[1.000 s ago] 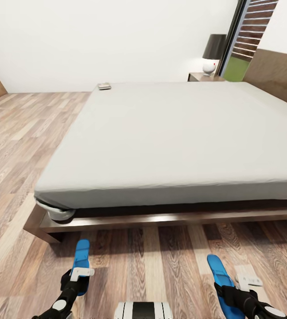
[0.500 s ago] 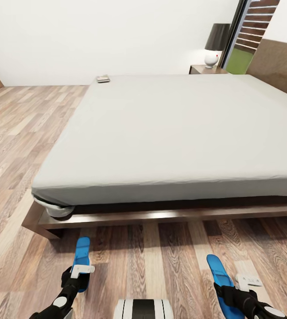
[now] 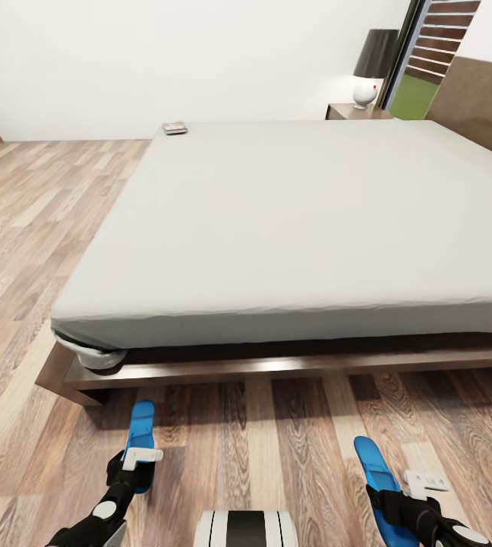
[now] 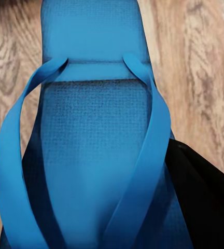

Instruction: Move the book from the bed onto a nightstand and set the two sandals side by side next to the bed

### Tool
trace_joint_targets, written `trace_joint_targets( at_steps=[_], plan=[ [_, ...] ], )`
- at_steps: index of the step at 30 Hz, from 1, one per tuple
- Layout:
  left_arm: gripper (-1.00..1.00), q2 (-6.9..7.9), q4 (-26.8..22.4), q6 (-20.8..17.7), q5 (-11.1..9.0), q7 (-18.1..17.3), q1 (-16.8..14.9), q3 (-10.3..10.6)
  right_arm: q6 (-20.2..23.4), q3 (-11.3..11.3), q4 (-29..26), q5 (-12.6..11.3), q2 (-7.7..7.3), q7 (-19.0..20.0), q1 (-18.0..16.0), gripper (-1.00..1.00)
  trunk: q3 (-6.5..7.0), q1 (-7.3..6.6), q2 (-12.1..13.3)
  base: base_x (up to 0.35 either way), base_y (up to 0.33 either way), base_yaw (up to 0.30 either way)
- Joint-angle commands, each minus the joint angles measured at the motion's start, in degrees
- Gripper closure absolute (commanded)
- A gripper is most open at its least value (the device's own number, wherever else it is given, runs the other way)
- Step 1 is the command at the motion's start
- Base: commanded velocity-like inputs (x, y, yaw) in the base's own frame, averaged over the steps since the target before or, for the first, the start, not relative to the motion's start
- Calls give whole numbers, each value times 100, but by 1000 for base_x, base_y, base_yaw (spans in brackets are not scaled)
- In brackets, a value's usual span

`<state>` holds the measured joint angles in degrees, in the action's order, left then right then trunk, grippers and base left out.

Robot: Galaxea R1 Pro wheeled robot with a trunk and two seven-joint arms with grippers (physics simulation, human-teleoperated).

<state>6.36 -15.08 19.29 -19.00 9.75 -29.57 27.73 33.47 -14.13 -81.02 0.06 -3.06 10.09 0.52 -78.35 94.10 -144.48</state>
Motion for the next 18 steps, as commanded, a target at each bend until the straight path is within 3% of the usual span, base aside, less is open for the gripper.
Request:
trace_joint_targets(
  at_steps=[1, 18],
  plan=[
    [100, 1, -6, 14, -33, 35, -3, 49, 27, -5, -6, 3, 3, 28, 0, 100, -3, -1, -1, 0, 0, 0],
    [100, -3, 16, 75, -23, 74, -5, 62, 24, 0, -4, 3, -1, 28, -1, 100, -3, -1, -1, 12, 68, 0]
  ],
)
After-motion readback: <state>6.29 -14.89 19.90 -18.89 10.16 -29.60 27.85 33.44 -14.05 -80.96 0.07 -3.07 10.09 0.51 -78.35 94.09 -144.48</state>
